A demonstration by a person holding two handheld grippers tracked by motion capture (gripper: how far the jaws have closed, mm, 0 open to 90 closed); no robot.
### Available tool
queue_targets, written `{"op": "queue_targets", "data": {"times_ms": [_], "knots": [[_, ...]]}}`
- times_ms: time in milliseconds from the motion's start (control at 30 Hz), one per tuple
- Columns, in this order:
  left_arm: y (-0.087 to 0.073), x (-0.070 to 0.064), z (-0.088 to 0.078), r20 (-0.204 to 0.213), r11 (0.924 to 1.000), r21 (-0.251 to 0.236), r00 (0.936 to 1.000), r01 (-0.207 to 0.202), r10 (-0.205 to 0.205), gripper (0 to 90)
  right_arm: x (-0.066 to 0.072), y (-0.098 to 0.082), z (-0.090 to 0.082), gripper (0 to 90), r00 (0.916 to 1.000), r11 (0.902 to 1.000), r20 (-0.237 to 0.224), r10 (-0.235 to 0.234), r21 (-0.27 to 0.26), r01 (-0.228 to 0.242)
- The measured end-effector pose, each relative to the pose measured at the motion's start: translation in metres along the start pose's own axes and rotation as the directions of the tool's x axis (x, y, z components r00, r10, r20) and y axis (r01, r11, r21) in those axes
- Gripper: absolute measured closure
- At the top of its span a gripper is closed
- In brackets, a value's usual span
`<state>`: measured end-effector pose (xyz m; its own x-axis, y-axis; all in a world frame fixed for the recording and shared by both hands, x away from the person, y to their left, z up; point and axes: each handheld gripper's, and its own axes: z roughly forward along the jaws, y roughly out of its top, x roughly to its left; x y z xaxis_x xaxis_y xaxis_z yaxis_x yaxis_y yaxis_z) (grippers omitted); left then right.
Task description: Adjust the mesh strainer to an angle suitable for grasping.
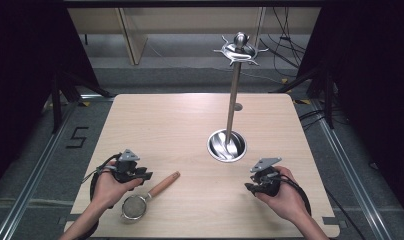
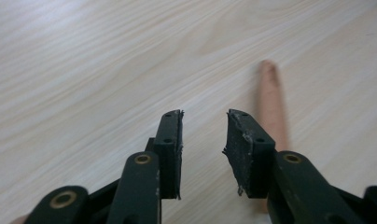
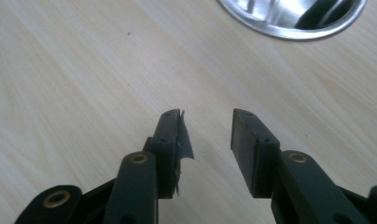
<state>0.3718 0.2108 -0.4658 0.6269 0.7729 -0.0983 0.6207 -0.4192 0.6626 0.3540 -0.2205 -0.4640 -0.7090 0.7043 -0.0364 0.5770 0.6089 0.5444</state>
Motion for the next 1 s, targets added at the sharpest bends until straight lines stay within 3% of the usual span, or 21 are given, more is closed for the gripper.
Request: {"op": "queue_targets", "data": {"times_ms": [33,100,133,167,200,233,267,300,333,400,433,467,500,600,633,667,767,833,900,967,1000], "knots": [[0.005,-0.011,-0.001,0.033,0.9996,-0.014,0.9992,-0.024,0.024,75.3,-0.002,0.0,0.002,63.0,0.9996,0.9991,0.001,0.028,-0.031,-0.027],[0.011,-0.021,-0.003,0.06,0.9974,0.035,0.9963,-0.063,0.061,87.7,-0.003,0.001,0.002,62.7,0.9998,0.9998,0.013,0.013,-0.018,-0.013],[0.011,-0.021,-0.003,0.06,0.9974,0.035,0.9963,-0.063,0.061,89.0,-0.002,0.001,0.002,62.6,0.9999,0.9998,0.004,0.012,-0.014,-0.012],[0.013,-0.028,-0.002,0.07,0.9958,0.053,0.995,-0.075,0.071,89.0,-0.002,0.001,0.002,62.6,0.9999,0.9998,0.004,0.012,-0.014,-0.012],[0.017,-0.04,0.002,0.109,0.9932,0.09,0.992,-0.073,0.064,89.2,-0.002,0.0,0.001,62.4,0.9999,0.9998,0.011,0.009,-0.017,-0.009],[0.017,-0.04,0.002,0.109,0.9932,0.09,0.992,-0.073,0.064,89.2,-0.002,0.0,0.001,62.4,0.9999,0.9998,0.011,0.009,-0.017,-0.009],[0.019,-0.046,0.008,0.167,0.9764,0.158,0.9785,-0.147,0.12,89.2,-0.003,0.0,0.0,62.4,0.9998,0.9997,0.012,0.016,-0.019,-0.016],[0.019,-0.046,0.008,0.167,0.9764,0.158,0.9785,-0.147,0.12,89.2,-0.003,0.0,0.0,62.4,0.9998,0.9997,0.012,0.016,-0.019,-0.016],[0.019,-0.052,0.016,0.178,0.9717,0.192,0.9785,-0.138,0.104,89.2,-0.004,-0.001,0.001,62.4,0.9999,0.9995,0.015,0.008,-0.029,-0.008],[0.02,-0.059,0.031,0.159,0.9624,0.238,0.9828,-0.13,0.094,89.2,-0.005,-0.002,0.001,62.3,0.9993,0.9987,0.017,0.034,-0.038,-0.033],[0.022,-0.06,0.035,0.149,0.9606,0.249,0.9849,-0.124,0.088,89.2,-0.006,-0.002,0.001,62.2,0.9993,0.9994,0.03,0.024,-0.025,-0.023],[0.022,-0.06,0.035,0.149,0.9606,0.249,0.9849,-0.124,0.088,89.2,-0.006,-0.002,0.001,62.2,0.9993,0.9994,0.03,0.024,-0.025,-0.023],[0.026,-0.06,0.042,0.134,0.9583,0.264,0.9882,-0.109,0.076,89.2,-0.009,-0.002,0.001,62.2,0.9989,0.9997,0.04,-0.024,-0.01,0.024],[0.03,-0.058,0.048,0.111,0.9572,0.275,0.992,-0.089,0.061,89.2,-0.008,-0.002,0.001,62.2,0.9996,0.9999,0.026,-0.005,-0.012,0.005],[0.032,-0.058,0.052,0.097,0.956,0.286,0.9945,-0.065,0.039,89.1,-0.007,-0.001,0.001,62.1,0.9998,0.9999,0.013,0.013,-0.005,-0.013],[0.036,-0.055,0.057,0.091,0.9536,0.295,0.9952,-0.062,0.037,89.1,-0.009,-0.002,0.002,62.0,0.9991,0.9996,0.033,-0.028,-0.006,0.028],[0.038,-0.056,0.063,0.09,0.9525,0.3,0.9957,-0.051,0.025,89.1,-0.008,-0.001,0.002,61.9,0.9993,0.9997,0.032,-0.022,-0.009,0.023],[0.039,-0.057,0.068,0.092,0.9502,0.308,0.9956,-0.045,0.017,89.1,-0.006,-0.002,0.003,61.8,0.9996,0.9998,0.029,0.006,-0.019,-0.005],[0.041,-0.057,0.074,0.087,0.949,0.315,0.9962,-0.019,-0.009,89.0,-0.006,-0.001,0.001,61.8,0.9999,0.9999,0.014,0.011,-0.005,-0.01],[0.042,-0.055,0.075,0.086,0.9474,0.319,0.9963,-0.025,-0.002,89.1,-0.006,-0.001,0.002,61.7,0.9999,0.9999,0.013,0.01,-0.005,-0.01],[0.044,-0.054,0.075,0.067,0.9487,0.316,0.9978,-0.022,0.001,89.1,-0.006,-0.002,0.001,61.7,0.9998,1.0,0.022,0.003,-0.001,-0.003]]}}
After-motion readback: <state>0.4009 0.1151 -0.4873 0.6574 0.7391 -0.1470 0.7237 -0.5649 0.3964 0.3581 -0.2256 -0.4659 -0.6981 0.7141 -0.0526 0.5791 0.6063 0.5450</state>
